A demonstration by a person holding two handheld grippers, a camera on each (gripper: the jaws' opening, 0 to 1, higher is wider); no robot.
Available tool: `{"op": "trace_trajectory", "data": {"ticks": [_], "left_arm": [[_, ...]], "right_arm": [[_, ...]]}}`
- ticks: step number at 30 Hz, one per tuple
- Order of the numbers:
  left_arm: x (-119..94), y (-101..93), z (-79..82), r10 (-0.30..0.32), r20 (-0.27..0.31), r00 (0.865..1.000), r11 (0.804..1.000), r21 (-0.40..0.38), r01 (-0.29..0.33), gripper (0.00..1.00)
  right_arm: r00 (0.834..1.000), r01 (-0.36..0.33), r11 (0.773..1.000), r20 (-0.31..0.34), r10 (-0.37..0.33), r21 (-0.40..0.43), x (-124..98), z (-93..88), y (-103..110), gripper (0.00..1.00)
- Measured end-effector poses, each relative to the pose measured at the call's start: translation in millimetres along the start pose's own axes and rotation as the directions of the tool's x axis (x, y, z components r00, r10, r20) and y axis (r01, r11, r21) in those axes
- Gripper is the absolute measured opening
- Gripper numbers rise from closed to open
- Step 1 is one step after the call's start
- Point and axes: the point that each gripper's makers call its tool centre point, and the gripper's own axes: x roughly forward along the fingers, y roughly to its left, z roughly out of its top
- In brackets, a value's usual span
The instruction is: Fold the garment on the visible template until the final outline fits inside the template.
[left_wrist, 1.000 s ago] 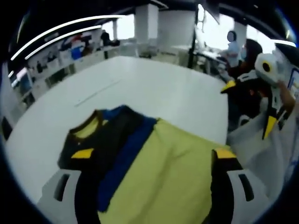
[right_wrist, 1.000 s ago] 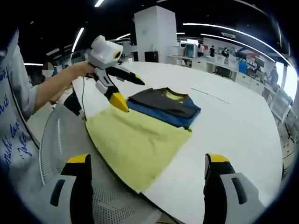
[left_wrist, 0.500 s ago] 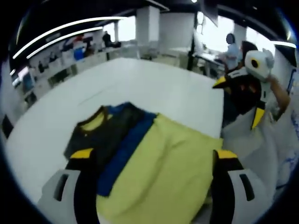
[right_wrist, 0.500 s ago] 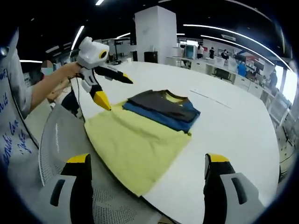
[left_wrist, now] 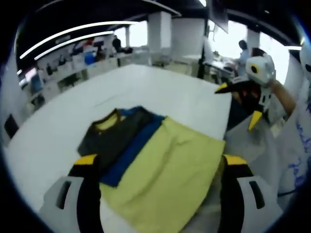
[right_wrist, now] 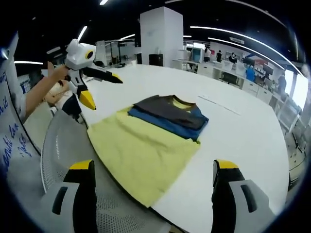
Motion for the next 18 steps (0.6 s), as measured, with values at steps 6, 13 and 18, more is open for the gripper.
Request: {"op": "trace_trajectory", "data": {"ticks": [6, 13, 18], "left_arm": [[-17, 2.0, -3.6, 0.029, 0.013, 1.0, 1.0, 0.002, -0.029, 1.0], [-35, 5.9, -11.6, 0.061, 0.021, 0.998, 0.998, -0.025, -0.06, 1.0], [-45, 1.9, -17.1, 0.064, 0.033, 0.997, 0.998, -0.029, -0.063, 1.0]], "right_arm": [[1.0, 0.003, 1.0, -0.002, -0.003, -0.017, 0, 5.9, 4, 1.0], [1.0, 0.013, 0.999, -0.009, -0.013, -0.038, -3, 8.4, 7, 1.0], [0.999, 0.04, 0.999, 0.007, -0.04, -0.036, -8, 10.2, 5, 1.0]]}}
